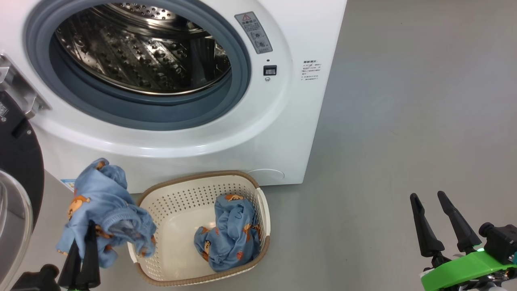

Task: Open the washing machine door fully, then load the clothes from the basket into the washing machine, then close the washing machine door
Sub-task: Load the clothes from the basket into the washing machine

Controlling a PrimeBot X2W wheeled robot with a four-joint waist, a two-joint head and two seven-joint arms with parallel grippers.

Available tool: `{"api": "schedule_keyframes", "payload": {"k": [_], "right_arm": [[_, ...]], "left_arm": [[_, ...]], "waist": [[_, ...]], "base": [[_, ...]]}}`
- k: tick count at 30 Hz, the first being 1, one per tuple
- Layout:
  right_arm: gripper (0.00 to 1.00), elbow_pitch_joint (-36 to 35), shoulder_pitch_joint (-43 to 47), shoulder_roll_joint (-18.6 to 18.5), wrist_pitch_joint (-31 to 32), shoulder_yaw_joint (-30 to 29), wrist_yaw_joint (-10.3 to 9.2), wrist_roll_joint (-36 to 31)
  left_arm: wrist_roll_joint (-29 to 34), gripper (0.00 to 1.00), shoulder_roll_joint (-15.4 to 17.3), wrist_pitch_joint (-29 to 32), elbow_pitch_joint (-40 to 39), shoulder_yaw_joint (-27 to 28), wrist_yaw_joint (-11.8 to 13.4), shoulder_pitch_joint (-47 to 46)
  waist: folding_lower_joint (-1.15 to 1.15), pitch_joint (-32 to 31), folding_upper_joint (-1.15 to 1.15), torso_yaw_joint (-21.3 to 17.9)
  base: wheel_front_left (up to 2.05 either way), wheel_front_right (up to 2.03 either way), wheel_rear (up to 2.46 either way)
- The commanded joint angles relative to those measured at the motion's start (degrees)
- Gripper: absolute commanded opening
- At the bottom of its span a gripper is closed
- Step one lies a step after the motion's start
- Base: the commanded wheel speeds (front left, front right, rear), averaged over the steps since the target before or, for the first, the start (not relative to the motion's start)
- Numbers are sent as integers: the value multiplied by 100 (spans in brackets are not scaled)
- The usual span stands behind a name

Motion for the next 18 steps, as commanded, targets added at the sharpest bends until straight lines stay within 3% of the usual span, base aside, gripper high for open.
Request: {"api": "schedule_keyframes", "payload": {"k": [1, 18], "right_arm": [[100, -154, 12, -75, -27, 98, 9, 57], [100, -220, -147, -3, -27, 70, 9, 21]], "left_arm": [[79, 0, 49, -52, -220, 228, -8, -42], [-56, 0, -17, -52, -181, 225, -8, -274]], "waist": [[0, 10, 0, 7], [0, 317, 0, -31]], "base": [[0, 0, 0], [0, 0, 0]]}}
